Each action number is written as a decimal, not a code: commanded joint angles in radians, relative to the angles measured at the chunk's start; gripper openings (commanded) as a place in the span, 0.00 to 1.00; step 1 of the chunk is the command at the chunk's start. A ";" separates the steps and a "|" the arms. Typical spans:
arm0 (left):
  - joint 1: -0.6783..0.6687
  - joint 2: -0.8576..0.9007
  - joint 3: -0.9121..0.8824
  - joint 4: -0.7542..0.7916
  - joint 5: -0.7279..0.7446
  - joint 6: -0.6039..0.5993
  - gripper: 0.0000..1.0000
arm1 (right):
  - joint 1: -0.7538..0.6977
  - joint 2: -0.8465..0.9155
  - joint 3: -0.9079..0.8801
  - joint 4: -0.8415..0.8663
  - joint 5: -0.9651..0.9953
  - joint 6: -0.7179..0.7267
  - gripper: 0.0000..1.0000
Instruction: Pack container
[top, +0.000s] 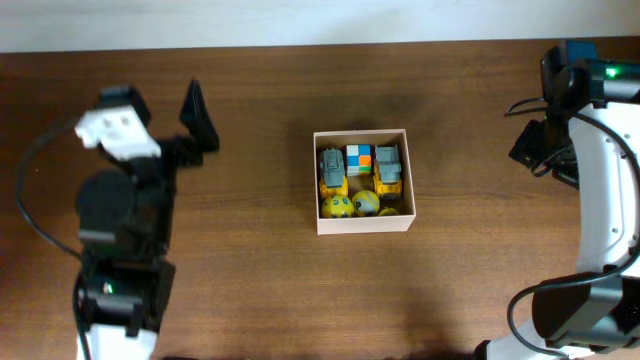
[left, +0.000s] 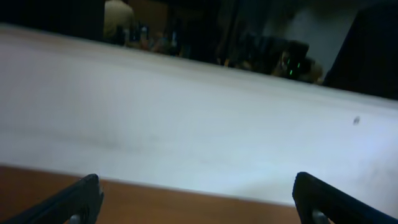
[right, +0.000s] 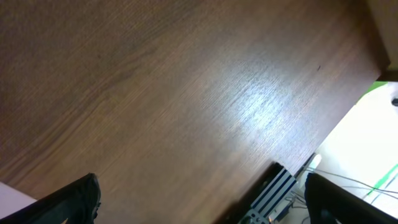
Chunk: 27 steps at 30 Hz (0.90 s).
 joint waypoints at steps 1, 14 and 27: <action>0.015 -0.100 -0.130 0.021 0.023 0.016 0.99 | -0.004 -0.004 0.002 0.001 0.005 0.009 0.99; 0.067 -0.512 -0.628 0.077 0.064 0.016 0.99 | -0.004 -0.004 0.002 0.001 0.005 0.009 0.99; 0.124 -0.846 -0.888 -0.001 0.170 0.017 0.99 | -0.004 -0.004 0.002 0.001 0.005 0.010 0.99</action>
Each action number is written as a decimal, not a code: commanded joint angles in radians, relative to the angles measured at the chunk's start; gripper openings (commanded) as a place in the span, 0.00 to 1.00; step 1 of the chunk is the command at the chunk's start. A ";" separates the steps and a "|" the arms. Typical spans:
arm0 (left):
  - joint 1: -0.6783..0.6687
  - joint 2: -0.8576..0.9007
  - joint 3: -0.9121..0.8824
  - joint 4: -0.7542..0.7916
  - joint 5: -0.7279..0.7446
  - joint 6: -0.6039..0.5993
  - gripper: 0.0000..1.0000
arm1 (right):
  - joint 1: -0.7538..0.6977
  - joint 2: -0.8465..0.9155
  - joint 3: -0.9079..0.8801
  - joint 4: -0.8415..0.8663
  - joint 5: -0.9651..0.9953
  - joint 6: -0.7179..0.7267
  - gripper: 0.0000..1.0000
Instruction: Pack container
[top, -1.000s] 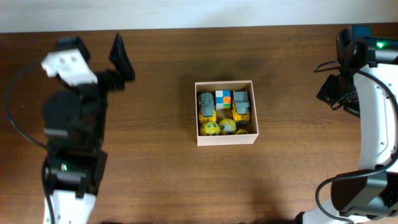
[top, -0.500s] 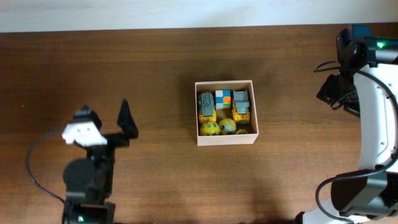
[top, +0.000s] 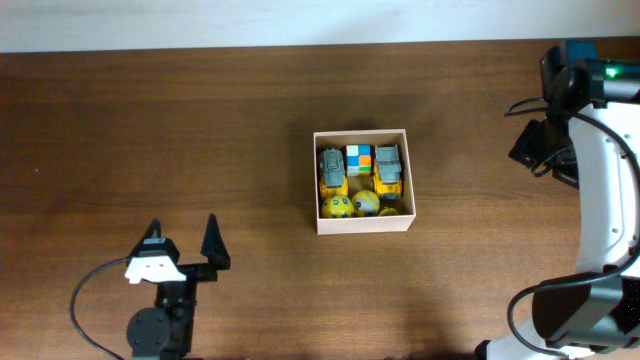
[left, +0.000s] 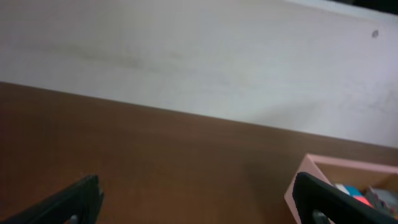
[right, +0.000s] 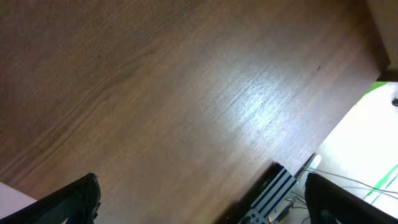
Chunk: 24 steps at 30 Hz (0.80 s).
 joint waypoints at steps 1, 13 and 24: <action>0.015 -0.063 -0.037 -0.051 0.052 0.017 0.99 | -0.004 -0.004 0.002 0.001 0.005 0.009 0.99; 0.018 -0.110 -0.038 -0.166 0.051 0.129 0.99 | -0.004 -0.004 0.002 0.001 0.005 0.009 0.99; 0.018 -0.110 -0.038 -0.163 0.051 0.128 0.99 | -0.004 -0.004 0.002 0.001 0.005 0.009 0.99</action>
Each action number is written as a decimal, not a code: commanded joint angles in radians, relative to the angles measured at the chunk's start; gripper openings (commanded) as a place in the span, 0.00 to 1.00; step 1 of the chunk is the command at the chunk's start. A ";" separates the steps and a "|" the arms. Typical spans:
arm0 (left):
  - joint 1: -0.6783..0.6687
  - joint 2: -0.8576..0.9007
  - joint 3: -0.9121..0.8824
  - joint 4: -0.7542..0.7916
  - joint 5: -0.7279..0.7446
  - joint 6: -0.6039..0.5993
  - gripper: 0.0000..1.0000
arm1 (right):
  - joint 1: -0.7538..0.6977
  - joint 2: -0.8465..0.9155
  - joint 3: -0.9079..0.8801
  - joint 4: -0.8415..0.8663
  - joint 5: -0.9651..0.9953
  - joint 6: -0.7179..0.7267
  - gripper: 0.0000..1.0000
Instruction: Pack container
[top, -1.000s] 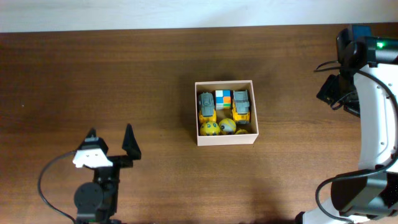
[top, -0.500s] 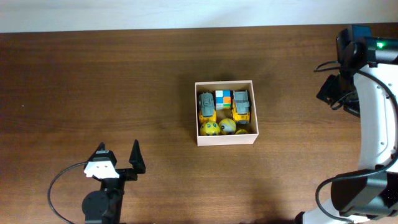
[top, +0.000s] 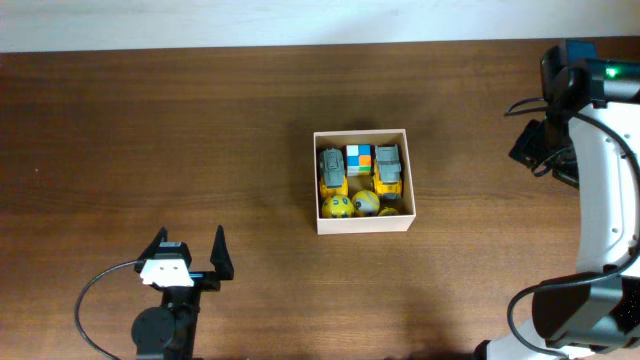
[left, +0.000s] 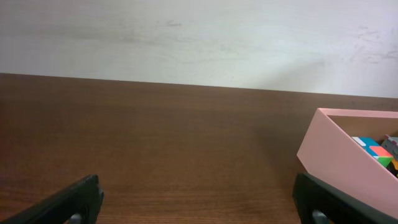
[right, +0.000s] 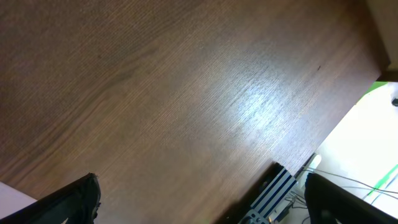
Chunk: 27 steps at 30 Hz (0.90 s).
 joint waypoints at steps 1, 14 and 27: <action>0.006 -0.010 -0.005 -0.001 0.015 0.020 0.99 | -0.004 -0.004 0.002 0.001 0.005 0.009 0.99; 0.006 -0.010 -0.005 -0.001 0.015 0.020 0.99 | -0.004 -0.004 0.002 0.001 0.005 0.009 0.99; 0.006 -0.010 -0.005 -0.001 0.015 0.020 0.99 | 0.018 -0.055 0.002 0.001 0.005 0.009 0.99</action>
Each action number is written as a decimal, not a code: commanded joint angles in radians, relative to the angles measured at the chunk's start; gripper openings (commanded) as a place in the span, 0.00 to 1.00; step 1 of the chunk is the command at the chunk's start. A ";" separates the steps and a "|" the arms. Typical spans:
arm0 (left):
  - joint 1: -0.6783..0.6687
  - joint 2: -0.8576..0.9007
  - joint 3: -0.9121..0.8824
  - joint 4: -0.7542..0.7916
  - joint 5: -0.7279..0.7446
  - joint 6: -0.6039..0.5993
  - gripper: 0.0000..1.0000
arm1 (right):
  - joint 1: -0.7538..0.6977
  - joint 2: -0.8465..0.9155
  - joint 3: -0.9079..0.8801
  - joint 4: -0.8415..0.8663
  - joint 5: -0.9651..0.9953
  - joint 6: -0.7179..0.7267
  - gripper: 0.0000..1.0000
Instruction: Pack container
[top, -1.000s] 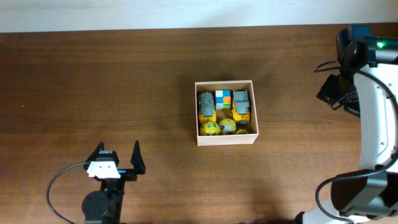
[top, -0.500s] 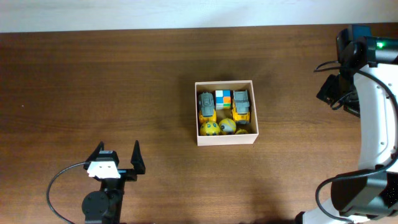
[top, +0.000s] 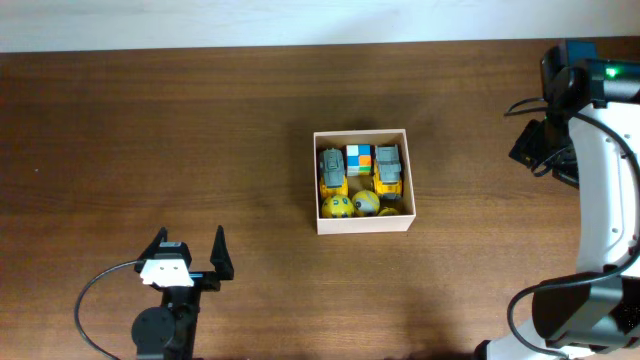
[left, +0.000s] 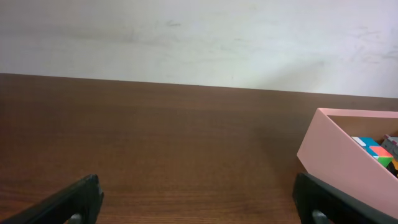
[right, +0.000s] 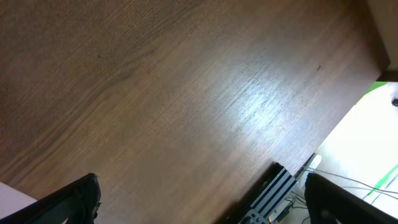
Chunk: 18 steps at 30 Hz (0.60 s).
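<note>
A pink open box (top: 363, 224) sits mid-table, holding two yellow-and-grey toy trucks (top: 333, 170), a coloured cube (top: 358, 158) and yellow balls (top: 352, 205). The left wrist view shows the box's side (left: 339, 155) at the right with the cube (left: 372, 150) inside. My left gripper (top: 188, 254) rests near the table's front left, open and empty, fingers wide apart (left: 199, 202). My right gripper (right: 199, 199) is also open over bare wood at the table's far right; in the overhead view its fingers are hidden by the arm.
The white right arm (top: 600, 170) runs down the table's right side. The right wrist view shows the table's corner edge with a blue-striped fixture (right: 270, 190) and cables beyond it. A pale wall (left: 199, 37) backs the table.
My left arm was raised at the far left, its camera facing the wall. Then it was low at the front left with the box edge in view. It then settled level, facing the box, and stays there. The right arm has not moved; the box contents are unchanged.
</note>
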 joint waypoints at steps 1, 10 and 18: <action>0.006 -0.010 -0.005 -0.001 0.015 0.020 0.99 | 0.029 -0.080 0.002 0.001 0.005 0.009 0.99; 0.006 -0.010 -0.005 -0.001 0.015 0.020 0.99 | 0.188 -0.367 0.002 0.000 0.005 0.009 0.99; 0.006 -0.010 -0.005 -0.001 0.015 0.020 0.99 | 0.327 -0.582 -0.018 0.005 0.006 0.005 0.99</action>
